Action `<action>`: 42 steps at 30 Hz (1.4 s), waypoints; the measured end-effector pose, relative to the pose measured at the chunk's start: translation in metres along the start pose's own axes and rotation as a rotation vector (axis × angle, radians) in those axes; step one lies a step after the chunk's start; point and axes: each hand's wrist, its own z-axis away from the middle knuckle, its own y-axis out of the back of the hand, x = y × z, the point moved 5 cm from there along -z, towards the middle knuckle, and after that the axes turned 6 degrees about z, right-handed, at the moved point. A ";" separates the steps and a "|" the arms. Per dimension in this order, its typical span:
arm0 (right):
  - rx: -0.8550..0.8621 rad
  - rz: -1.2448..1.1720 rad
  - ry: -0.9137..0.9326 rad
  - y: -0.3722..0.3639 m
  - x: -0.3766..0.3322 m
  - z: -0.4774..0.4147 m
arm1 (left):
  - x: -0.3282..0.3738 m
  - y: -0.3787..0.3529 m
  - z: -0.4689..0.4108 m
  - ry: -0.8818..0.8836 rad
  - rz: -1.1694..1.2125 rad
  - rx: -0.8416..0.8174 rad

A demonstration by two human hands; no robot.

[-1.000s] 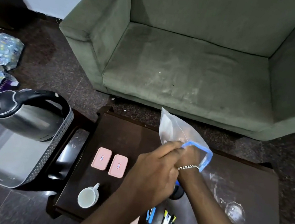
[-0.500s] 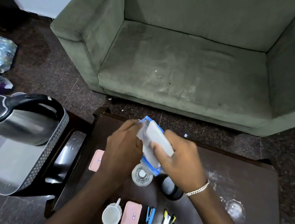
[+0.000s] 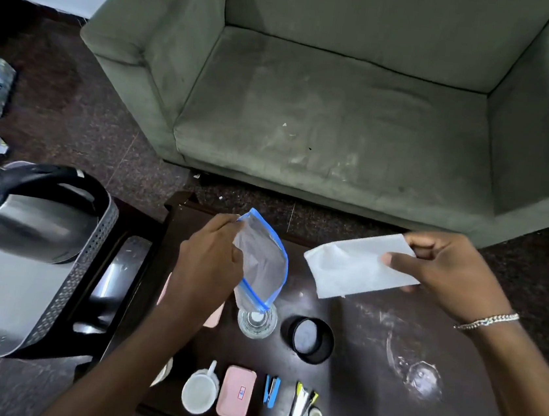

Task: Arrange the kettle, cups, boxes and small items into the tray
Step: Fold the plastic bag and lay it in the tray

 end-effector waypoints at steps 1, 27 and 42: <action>0.000 -0.004 -0.017 0.002 0.007 0.001 | -0.002 -0.001 0.001 0.001 -0.002 0.002; 0.080 0.566 -0.177 -0.139 0.145 0.026 | -0.005 -0.007 0.014 -0.031 0.040 0.026; 0.502 0.148 0.120 -0.106 0.080 0.073 | 0.018 0.013 0.020 -0.043 0.195 0.049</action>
